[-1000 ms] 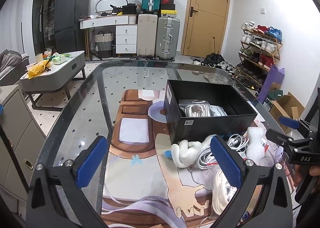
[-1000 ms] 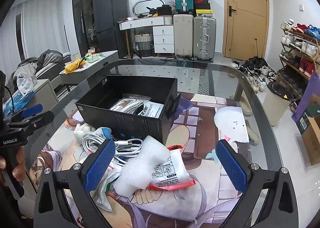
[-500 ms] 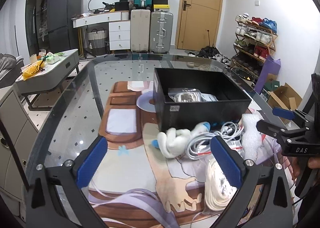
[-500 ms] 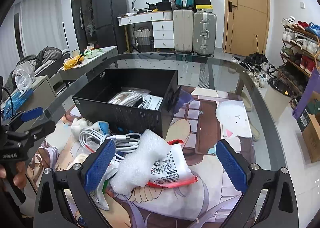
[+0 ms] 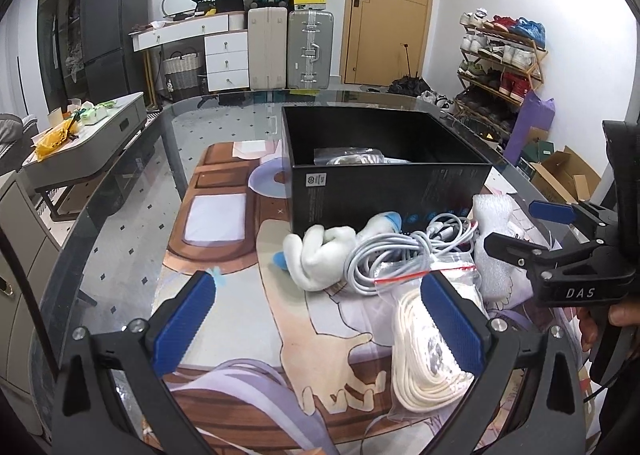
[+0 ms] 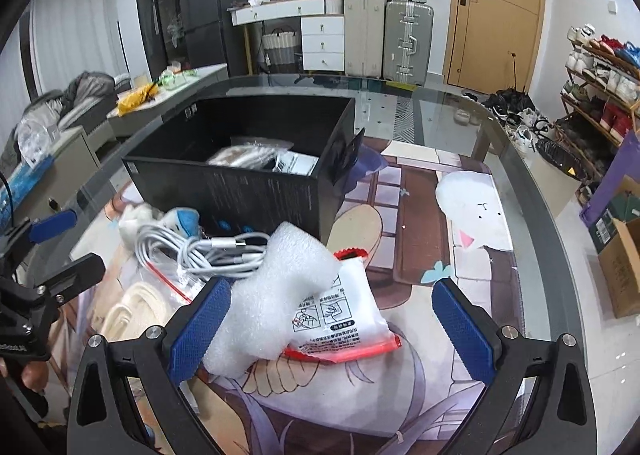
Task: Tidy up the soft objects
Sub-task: 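Move both tools back toward the remaining items beside the box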
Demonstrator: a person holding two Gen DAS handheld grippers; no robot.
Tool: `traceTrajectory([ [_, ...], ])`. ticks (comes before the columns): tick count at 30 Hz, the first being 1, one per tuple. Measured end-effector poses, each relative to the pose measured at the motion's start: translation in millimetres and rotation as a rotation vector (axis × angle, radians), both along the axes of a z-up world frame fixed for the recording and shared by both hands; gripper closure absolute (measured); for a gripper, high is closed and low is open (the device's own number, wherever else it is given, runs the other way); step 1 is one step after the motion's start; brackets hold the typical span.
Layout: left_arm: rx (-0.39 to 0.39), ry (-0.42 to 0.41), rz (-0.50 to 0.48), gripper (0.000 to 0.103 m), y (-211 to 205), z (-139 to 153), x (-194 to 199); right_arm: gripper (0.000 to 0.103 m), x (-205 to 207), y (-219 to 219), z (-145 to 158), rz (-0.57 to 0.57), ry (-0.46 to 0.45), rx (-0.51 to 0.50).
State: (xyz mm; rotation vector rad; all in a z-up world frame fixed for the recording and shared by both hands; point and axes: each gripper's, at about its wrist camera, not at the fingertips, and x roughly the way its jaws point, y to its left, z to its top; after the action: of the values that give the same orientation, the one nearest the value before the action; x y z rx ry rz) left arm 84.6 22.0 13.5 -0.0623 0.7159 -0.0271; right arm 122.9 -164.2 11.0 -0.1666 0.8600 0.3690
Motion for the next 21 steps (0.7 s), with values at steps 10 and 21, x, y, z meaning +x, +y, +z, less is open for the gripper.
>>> traceTrajectory([
  [10, 0.016, 0.014, 0.000, 0.000, -3.9, -5.0, -1.0, 0.001, -2.1, 17.5, -12.7, 0.017, 0.029, -0.084],
  [21, 0.020, 0.017, -0.002, 0.000, -5.0, -8.7, -3.3, 0.019, -8.3, 14.8, -4.3, 0.036, 0.008, -0.064],
])
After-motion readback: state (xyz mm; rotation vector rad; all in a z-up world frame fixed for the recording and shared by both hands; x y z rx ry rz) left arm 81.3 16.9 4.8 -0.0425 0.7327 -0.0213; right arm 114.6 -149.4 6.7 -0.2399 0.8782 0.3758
